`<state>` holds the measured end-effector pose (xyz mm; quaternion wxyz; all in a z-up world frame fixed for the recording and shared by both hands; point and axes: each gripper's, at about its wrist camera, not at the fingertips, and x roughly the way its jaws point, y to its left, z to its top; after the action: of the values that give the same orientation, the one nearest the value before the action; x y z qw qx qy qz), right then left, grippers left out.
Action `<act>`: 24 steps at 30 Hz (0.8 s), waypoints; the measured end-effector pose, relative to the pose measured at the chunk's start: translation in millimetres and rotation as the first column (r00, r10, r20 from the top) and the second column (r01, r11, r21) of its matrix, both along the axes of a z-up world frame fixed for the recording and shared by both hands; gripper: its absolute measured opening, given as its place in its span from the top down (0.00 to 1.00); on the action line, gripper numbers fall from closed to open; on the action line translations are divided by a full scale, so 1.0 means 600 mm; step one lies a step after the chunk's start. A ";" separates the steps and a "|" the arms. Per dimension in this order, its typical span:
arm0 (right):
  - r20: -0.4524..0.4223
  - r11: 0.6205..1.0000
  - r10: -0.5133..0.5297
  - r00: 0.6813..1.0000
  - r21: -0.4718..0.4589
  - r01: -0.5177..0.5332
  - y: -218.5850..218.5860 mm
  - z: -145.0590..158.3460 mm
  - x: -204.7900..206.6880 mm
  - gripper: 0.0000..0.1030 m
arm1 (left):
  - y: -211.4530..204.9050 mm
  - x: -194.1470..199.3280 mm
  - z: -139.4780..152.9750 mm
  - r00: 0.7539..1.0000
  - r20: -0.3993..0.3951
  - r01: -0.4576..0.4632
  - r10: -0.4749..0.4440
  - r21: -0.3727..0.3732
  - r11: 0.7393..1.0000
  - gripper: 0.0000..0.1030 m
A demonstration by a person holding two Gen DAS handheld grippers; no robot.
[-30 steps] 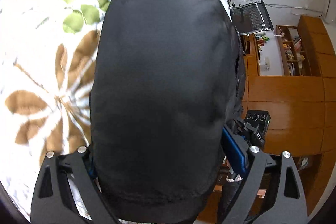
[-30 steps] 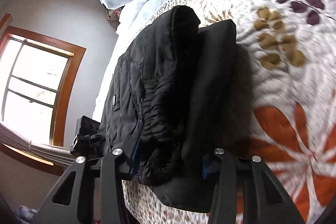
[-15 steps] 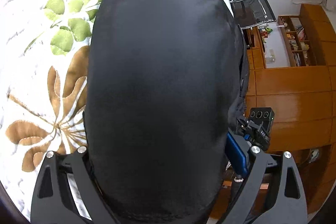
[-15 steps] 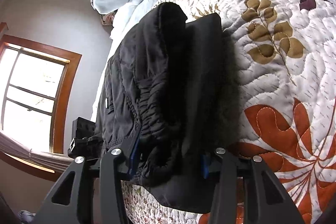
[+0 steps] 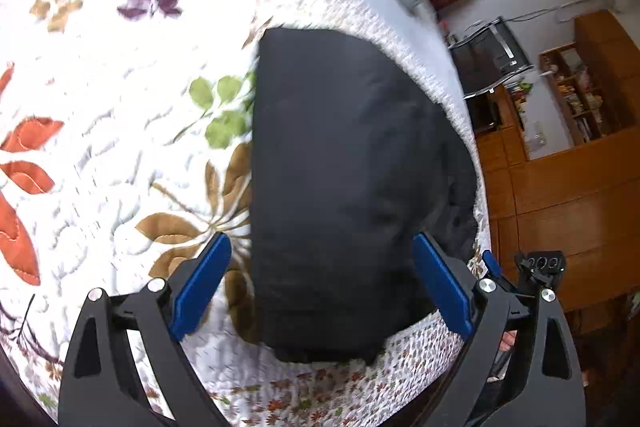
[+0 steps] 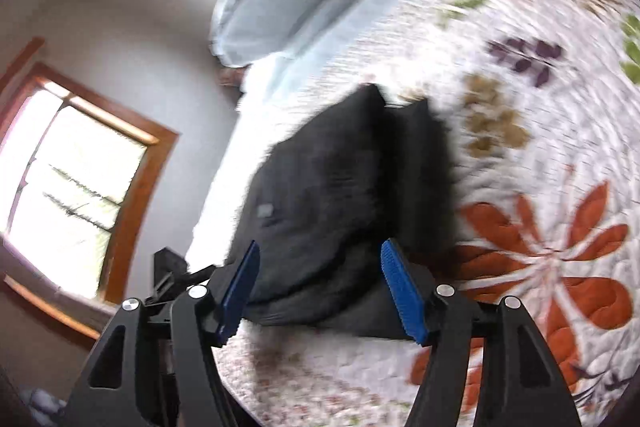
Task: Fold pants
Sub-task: 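Lower the folded bundle onto the quilt and open the left gripper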
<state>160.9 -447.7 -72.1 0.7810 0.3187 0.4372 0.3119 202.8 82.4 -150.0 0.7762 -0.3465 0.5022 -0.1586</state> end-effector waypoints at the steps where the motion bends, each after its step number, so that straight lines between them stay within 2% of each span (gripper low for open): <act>1: 0.009 1.000 0.015 1.000 0.011 -0.015 0.011 0.006 0.003 0.38 | -0.009 -0.004 0.011 1.000 0.027 0.002 -0.002 0.006 1.000 0.11; 3: 0.028 0.998 0.053 0.998 0.040 -0.054 0.035 0.014 0.013 0.40 | -0.026 -0.005 0.024 0.998 0.060 0.010 -0.011 0.026 1.000 0.10; 7: 0.000 0.999 0.051 0.999 -0.012 -0.051 0.064 0.001 0.038 0.43 | -0.061 -0.005 0.045 0.994 0.107 0.006 -0.024 0.166 0.986 0.10; 10: -0.031 0.996 0.034 0.999 -0.078 -0.036 0.066 -0.019 0.041 0.46 | -0.061 -0.017 0.067 0.986 0.167 -0.028 -0.004 0.184 0.982 0.10; 11: -0.050 0.995 0.031 0.998 -0.091 -0.035 0.063 -0.030 0.042 0.51 | -0.062 -0.023 0.073 0.984 0.180 -0.039 0.004 0.191 0.981 0.10; 13: -0.074 0.998 0.028 0.997 -0.058 -0.033 0.052 -0.047 0.043 0.54 | -0.067 -0.024 0.082 0.980 0.197 -0.035 -0.005 0.198 0.980 0.10; 16: -0.094 1.000 0.018 0.995 -0.019 -0.020 0.040 -0.062 0.044 0.56 | -0.079 -0.023 0.077 0.980 0.195 -0.013 -0.031 0.221 0.975 0.10; 20: -0.097 0.998 0.022 0.995 -0.052 -0.027 0.043 -0.062 0.048 0.56 | -0.090 -0.019 0.053 0.985 0.168 -0.006 -0.035 0.237 0.971 0.10; 24: -0.103 0.998 0.016 0.995 -0.051 -0.021 0.055 -0.060 0.052 0.56 | -0.095 -0.021 0.047 0.985 0.165 -0.004 -0.045 0.287 0.958 0.10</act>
<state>192.0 -414.8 -108.0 0.7626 0.3098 0.4878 0.2908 190.0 25.2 -121.6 0.8564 -0.2106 0.4555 -0.1214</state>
